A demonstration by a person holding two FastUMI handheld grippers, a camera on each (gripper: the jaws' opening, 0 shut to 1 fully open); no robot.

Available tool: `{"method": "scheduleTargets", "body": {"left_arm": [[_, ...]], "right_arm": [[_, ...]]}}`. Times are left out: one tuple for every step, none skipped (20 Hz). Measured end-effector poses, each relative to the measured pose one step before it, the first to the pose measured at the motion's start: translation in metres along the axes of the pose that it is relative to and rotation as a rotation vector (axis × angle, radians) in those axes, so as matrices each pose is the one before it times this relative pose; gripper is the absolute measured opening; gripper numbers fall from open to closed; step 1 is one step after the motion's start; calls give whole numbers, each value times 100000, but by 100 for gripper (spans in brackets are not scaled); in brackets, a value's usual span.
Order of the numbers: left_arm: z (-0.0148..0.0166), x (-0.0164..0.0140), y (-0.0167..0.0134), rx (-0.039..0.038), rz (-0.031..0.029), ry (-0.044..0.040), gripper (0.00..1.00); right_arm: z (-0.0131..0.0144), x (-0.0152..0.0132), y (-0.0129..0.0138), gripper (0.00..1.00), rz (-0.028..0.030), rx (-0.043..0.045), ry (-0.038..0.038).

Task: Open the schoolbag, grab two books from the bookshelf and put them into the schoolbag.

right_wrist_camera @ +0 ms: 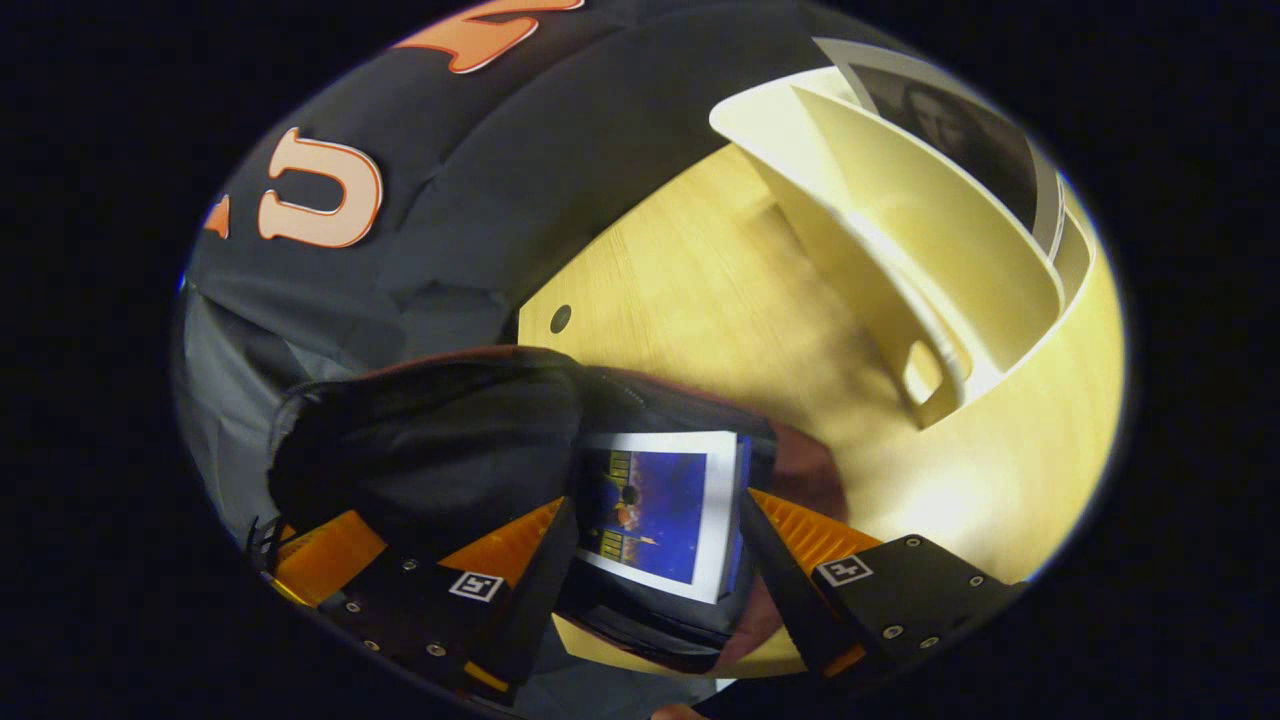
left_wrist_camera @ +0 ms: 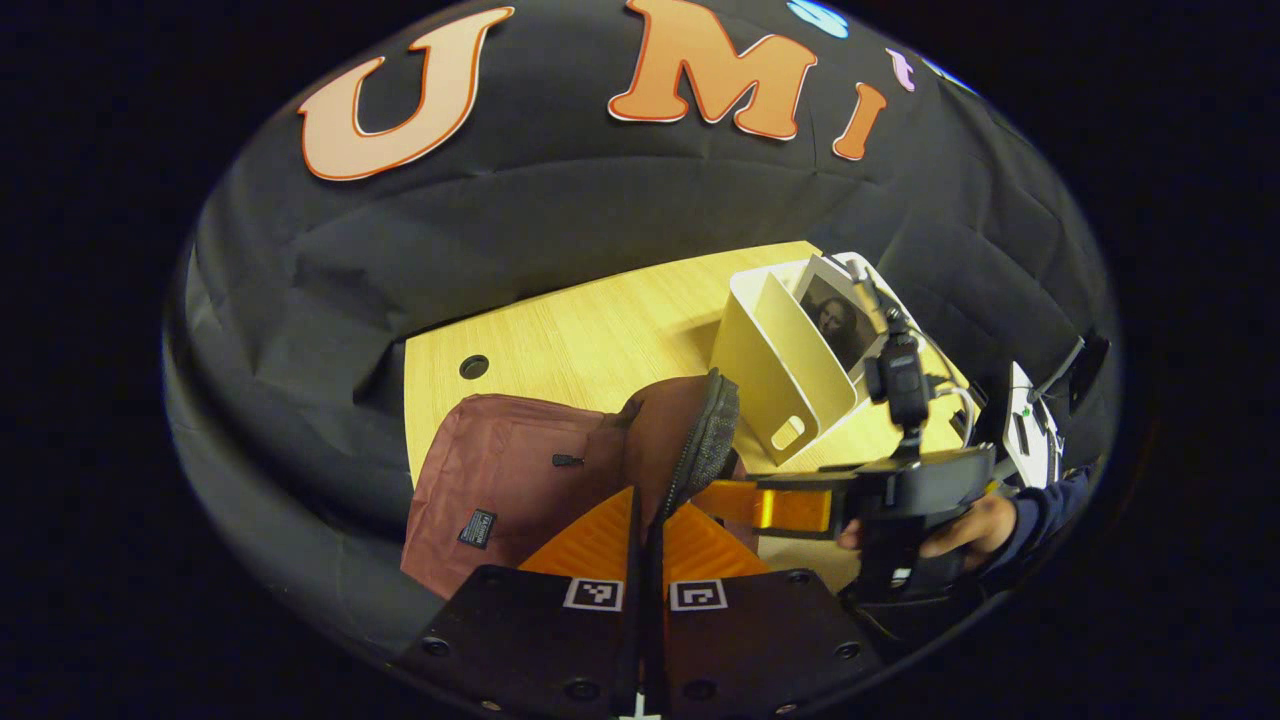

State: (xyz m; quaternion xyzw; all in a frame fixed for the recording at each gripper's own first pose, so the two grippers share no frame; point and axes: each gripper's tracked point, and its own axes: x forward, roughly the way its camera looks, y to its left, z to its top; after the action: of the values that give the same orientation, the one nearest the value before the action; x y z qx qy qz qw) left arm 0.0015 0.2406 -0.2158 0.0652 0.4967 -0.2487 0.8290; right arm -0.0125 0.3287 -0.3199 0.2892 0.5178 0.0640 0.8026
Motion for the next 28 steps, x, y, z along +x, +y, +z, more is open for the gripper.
{"method": "scheduleTargets", "body": {"left_arm": [[37, 155, -357, 684, 308, -84, 3], [-44, 135, -270, 704, 343, -37, 3], [-125, 216, -180, 958, 610, 159, 3], [-210, 229, -257, 441, 326, 378, 3], [-66, 45, -283, -199, -311, -16, 3], [-53, 108, -142, -288, -79, -42, 3], [-72, 36, -157, -1047, -103, -39, 3], [21, 190, 176, -1083, 618, -170, 3], [-124, 46, 298, -149, 1609, 194, 3], [-295, 144, 75, 210, 1121, 182, 3], [-30, 71, -146, -274, -2, -210, 3], [-152, -57, -385, -599, -604, 11, 3], [-98, 63, -118, -192, 408, -25, 3], [-122, 59, 83, -198, 545, 141, 3], [58, 25, -58, -289, 290, -248, 3], [-41, 47, -257, -399, 16, 88, 3], [3, 76, -4, -290, 294, -65, 3], [-224, 65, 109, -539, 123, 145, 3], [-21, 39, -142, -554, 84, 123, 3], [-48, 16, 6, -760, 249, 31, 3], [4, 34, -50, -556, 125, -64, 3], [46, 197, -19, -807, 273, -140, 3], [-118, 47, -40, -884, -10, 135, 3], [-143, 70, -8, -725, 477, -80, 3], [-167, 160, -29, -954, 227, 267, 3], [-73, 75, 129, -901, 449, 0, 3], [-75, 107, -19, -1225, 283, 115, 3], [-56, -33, 99, -1054, 571, -150, 3]], "right_arm": [[908, -795, -575, 97, -1515, -1973, -1419], [1012, -1157, -770, 97, -1334, -2596, -1617], [783, -986, -668, 97, -1355, -2322, -1483], [928, -1014, -740, 97, -1364, -2028, -1618], [588, -929, -752, 97, -1660, -2398, -806], [607, -874, -965, 97, -2182, -2825, -847], [760, -719, -595, 97, -1079, -3146, -591], [802, -899, -870, 97, -1818, -2763, -996], [797, -739, -713, 97, -1913, -2362, -506], [876, -865, -859, 97, -1947, -3139, -668], [784, -766, -1040, 97, -2439, -3357, -356], [947, -516, -921, 97, -1458, -3516, -120], [690, -600, -1329, 97, -2504, -2283, 816], [714, -570, -1309, 98, -2323, -1376, 586], [826, -498, -1039, 98, -1995, -1788, -229], [738, -385, -1125, 98, -2573, -2255, -41], [875, -491, -1036, 98, -1863, -2769, -316], [623, -404, -728, 98, -790, -2132, 321], [566, -196, -291, 98, 62, -890, 752], [510, 76, -596, 98, -364, -362, 1763], [391, -1, -741, 98, -1337, -1339, 1101], [435, 87, -605, 98, -1242, -1409, 1137], [413, 301, -425, 98, -801, -2092, 1318], [344, 364, -117, 98, 390, -1261, 1949], [300, 514, -42, 98, -11, -1236, 1750], [221, 536, 106, 98, 709, -1457, 2306], [210, 784, 82, 98, 138, -872, 1892], [81, 729, 230, 98, 1468, -1375, 2594]]}}
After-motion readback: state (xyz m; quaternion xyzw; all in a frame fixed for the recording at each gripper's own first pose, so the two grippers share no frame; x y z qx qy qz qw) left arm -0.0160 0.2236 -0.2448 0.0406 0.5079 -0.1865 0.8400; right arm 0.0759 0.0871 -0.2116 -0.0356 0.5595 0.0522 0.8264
